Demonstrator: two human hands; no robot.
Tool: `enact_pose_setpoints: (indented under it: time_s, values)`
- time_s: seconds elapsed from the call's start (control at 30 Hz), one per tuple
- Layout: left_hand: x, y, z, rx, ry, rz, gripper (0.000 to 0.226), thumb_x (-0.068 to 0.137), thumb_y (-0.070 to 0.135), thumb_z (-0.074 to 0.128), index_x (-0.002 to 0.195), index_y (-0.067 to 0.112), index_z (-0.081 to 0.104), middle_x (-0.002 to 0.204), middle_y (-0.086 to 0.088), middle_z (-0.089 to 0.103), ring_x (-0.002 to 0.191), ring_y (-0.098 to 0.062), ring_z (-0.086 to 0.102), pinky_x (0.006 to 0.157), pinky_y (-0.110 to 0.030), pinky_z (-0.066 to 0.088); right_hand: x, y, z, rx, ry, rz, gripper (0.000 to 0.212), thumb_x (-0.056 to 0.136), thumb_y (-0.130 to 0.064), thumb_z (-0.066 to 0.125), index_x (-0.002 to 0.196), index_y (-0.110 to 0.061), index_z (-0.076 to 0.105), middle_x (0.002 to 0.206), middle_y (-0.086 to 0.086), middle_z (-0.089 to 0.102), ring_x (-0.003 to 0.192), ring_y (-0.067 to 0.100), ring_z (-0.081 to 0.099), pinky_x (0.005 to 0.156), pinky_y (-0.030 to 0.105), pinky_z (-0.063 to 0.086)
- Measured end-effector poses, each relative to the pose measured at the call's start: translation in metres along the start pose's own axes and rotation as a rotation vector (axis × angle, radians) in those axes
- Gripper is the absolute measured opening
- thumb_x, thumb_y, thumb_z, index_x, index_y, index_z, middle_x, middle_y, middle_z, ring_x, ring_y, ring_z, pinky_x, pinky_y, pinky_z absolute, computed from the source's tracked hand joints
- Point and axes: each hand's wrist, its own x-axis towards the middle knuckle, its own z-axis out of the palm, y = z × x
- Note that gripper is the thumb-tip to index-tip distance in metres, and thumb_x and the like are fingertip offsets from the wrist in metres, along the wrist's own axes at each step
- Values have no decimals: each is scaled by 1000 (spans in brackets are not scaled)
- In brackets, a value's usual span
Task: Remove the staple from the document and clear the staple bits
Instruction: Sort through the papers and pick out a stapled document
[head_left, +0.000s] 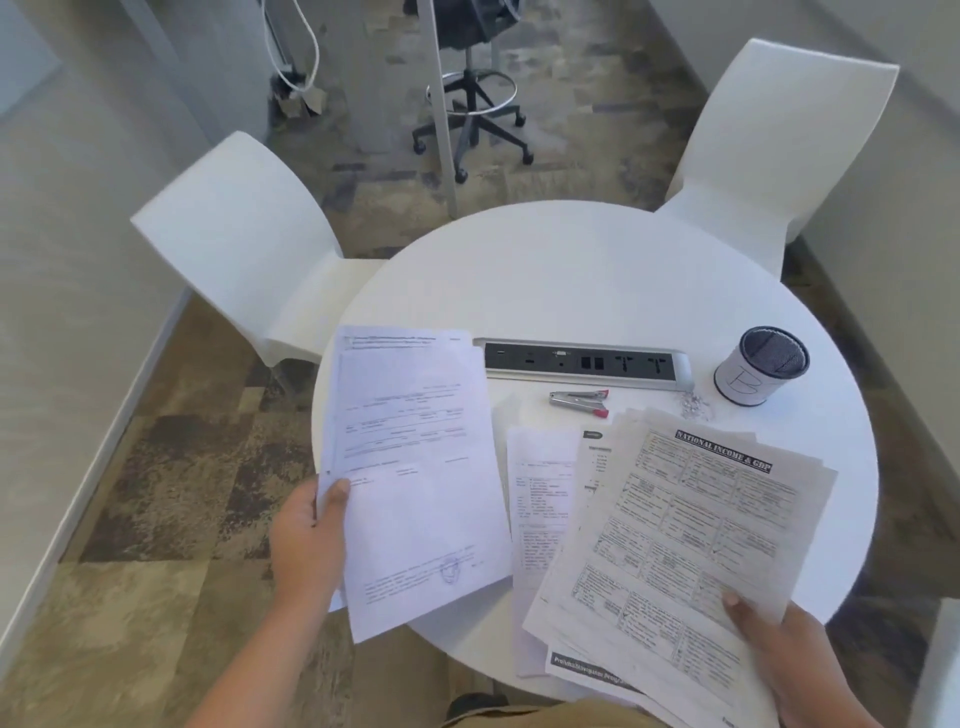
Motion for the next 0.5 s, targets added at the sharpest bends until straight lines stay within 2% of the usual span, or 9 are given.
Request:
enact_pose_setpoints:
  time_s: [0.1,0.23,0.33,0.37,0.43,0.5]
  values:
    - [5,16,-14,-76,75,-9,13,100,23,57,99,15,68,92,2,69,86,-26,66,69,-37,54,-3,-13,3,43,-19,-38,22,88,-13,70,105,1,66,84,10,71,80,30,68,81,45,53]
    - [2,41,-20,-208,72,11,14,101,24,55,103,22,69,94,11,71,84,-17,69,62,-29,51,-11,-37,8,88,-84,-66,18,89,-15,69,101,-3,69,80,13,77,77,38,74,80,55,57]
    - [-6,58,-14,-313,-36,8,15,101,22,56,102,24,70,85,12,77,72,-7,73,54,-22,55,-21,-59,12,108,-159,-130,12,91,-16,66,100,-8,69,83,8,79,74,30,76,73,46,59]
    - [-9,63,-10,-345,-85,-7,15,101,21,56,103,23,70,87,10,79,73,-9,74,56,-24,57,-23,-67,15,118,-182,-155,12,91,-16,66,99,-8,70,84,7,79,74,27,76,70,42,59]
    - [-15,71,1,-381,-183,-40,16,101,20,56,106,20,71,95,2,80,80,-19,77,66,-36,60,-29,-79,20,144,-234,-188,13,91,-16,65,101,-9,69,85,6,79,75,25,76,67,37,58]
    - [-24,79,13,-395,-270,-49,18,101,20,55,106,15,71,98,-5,79,84,-26,77,71,-41,61,-35,-89,26,185,-273,-200,17,91,-19,64,105,-10,68,91,7,79,80,27,76,68,38,58]
